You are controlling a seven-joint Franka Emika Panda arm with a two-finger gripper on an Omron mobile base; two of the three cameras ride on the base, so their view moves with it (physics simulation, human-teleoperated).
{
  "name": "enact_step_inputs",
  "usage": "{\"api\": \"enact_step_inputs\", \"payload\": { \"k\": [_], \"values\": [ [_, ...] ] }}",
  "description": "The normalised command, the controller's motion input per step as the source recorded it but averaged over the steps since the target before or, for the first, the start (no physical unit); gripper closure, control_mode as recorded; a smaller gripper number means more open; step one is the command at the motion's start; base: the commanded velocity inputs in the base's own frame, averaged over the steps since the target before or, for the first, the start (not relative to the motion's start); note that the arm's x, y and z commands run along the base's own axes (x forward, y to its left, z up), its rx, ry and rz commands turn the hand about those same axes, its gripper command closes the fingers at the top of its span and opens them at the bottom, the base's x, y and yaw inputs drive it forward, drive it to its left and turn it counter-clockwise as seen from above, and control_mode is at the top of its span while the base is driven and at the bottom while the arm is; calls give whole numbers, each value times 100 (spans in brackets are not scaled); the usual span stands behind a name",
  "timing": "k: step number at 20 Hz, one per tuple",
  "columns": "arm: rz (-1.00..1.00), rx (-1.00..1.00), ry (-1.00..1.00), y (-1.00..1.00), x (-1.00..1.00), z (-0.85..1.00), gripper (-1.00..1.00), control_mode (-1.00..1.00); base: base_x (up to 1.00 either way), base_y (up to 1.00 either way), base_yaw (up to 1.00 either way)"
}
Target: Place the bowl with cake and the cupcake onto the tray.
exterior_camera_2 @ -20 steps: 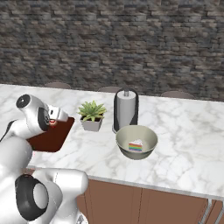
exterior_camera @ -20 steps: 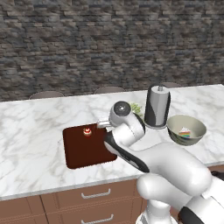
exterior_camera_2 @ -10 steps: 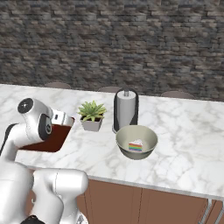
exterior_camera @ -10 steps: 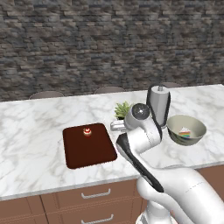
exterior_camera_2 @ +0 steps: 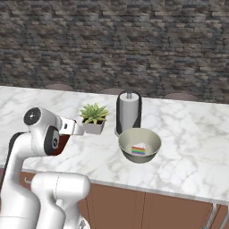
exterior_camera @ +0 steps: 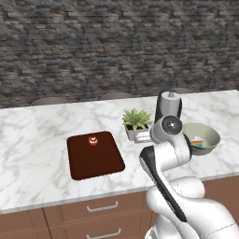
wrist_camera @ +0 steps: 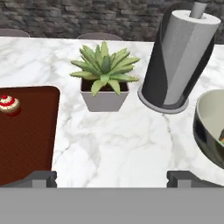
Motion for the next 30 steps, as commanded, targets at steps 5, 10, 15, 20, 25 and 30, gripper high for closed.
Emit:
{"api": "enact_step_inputs", "payload": {
  "k": [5, 10, 15, 20, 25, 30],
  "values": [
    [0, -1, 0, -47, -2, 15, -100, -100, 0, 0, 0],
    [0, 0, 0, -42, 0, 12, -100, -100, 0, 0, 0],
    [0, 0, 0, -49, -4, 0, -100, -100, 0, 0, 0],
    [-1, -1, 0, -45, -2, 0, -100, -100, 0, 0, 0],
    [-1, -1, 2, -42, -1, 0, -100, -100, 0, 0, 0],
    [0, 0, 5, -34, 0, 0, -100, -100, 0, 0, 0]
  ]
}}
